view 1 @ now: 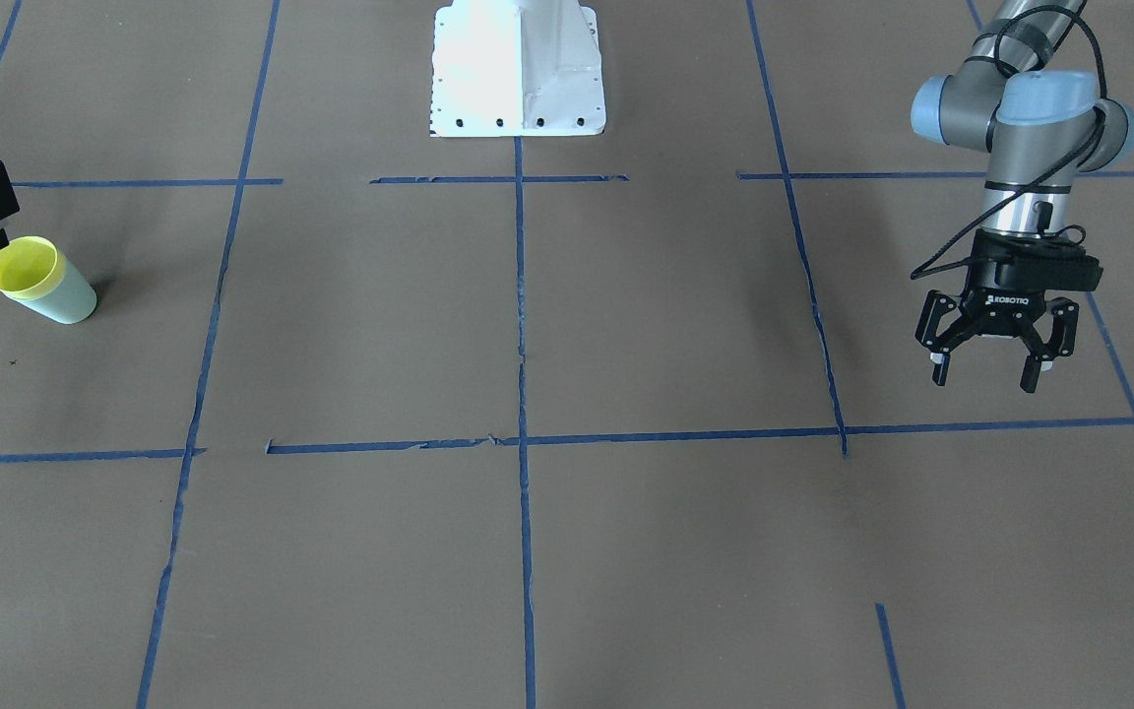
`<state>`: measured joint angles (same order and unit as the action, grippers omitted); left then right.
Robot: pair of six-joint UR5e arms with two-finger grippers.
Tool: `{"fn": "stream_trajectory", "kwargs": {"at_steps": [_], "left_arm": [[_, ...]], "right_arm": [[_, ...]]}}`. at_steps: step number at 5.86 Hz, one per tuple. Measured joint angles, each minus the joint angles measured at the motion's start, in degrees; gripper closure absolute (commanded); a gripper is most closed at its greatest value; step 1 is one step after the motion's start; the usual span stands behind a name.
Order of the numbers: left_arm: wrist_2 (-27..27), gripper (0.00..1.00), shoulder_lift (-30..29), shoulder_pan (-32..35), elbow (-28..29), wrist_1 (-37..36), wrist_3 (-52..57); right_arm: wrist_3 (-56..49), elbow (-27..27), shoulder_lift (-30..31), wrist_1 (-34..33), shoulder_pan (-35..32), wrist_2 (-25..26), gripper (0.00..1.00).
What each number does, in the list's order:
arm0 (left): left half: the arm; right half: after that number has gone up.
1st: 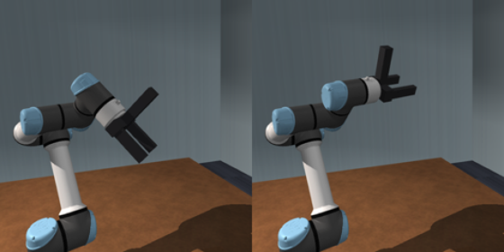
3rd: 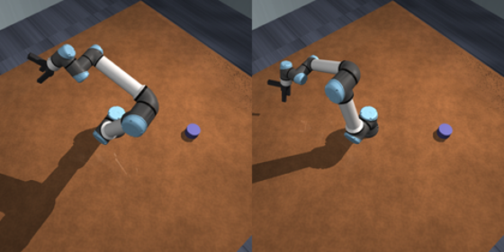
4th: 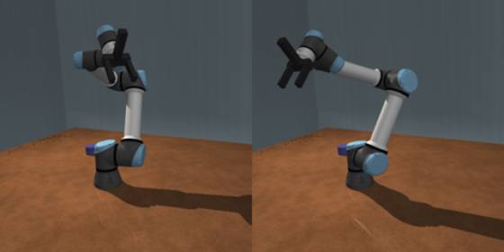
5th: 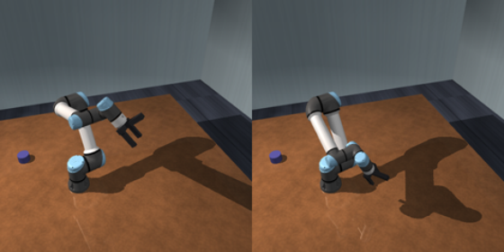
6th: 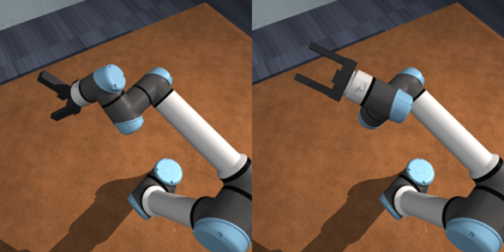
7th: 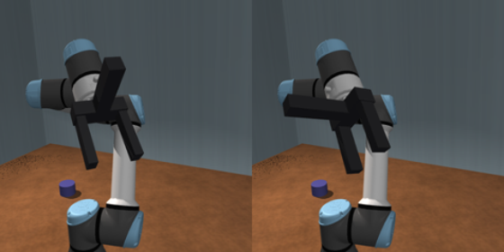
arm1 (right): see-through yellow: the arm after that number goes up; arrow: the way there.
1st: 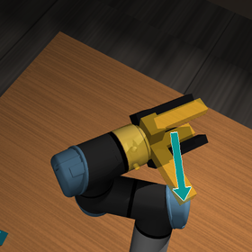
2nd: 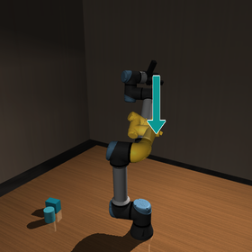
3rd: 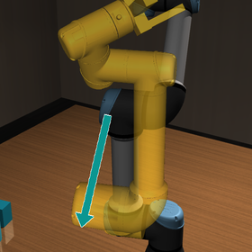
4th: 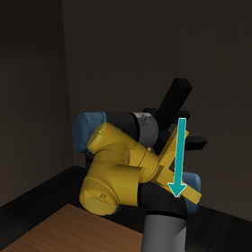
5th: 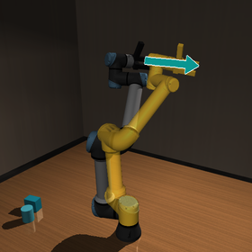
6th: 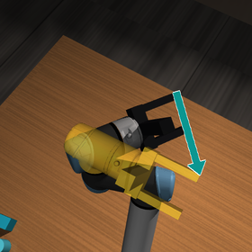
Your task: Transfer and stack yellow cup on green cup
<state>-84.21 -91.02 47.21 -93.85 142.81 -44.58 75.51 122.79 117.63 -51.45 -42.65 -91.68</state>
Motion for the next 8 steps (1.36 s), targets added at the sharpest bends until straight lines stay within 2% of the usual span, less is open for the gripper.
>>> {"fn": "stream_trajectory", "kwargs": {"at_steps": [1,3,4,6,8], "left_arm": [[-5.06,0.0,-0.25,2.77,0.04,-6.93,0.96],[-13.96,0.0,-2.51,10.72,0.1,-20.78,11.41],[-19.07,0.0,-3.98,15.52,0.17,-27.58,16.74],[-31.73,0.0,-5.6,25.88,0.18,-41.73,29.2],[-43.67,0.0,-6.03,35.0,-0.42,-59.39,39.9]], "right_arm": [[-3.22,0.59,-1.21,0.27,-1.98,-5.03,0.0],[-12.26,-0.58,-4.29,-0.6,-9.65,-16.08,0.0],[-18.5,-2.25,-6.79,-3.72,-14.94,-21.99,0.0],[-37.44,-3.9,-14.08,-19.58,-25.69,-30.88,0.0],[-54.16,-5.05,-20.81,-37.09,-32.03,-35.43,0.0]]}}
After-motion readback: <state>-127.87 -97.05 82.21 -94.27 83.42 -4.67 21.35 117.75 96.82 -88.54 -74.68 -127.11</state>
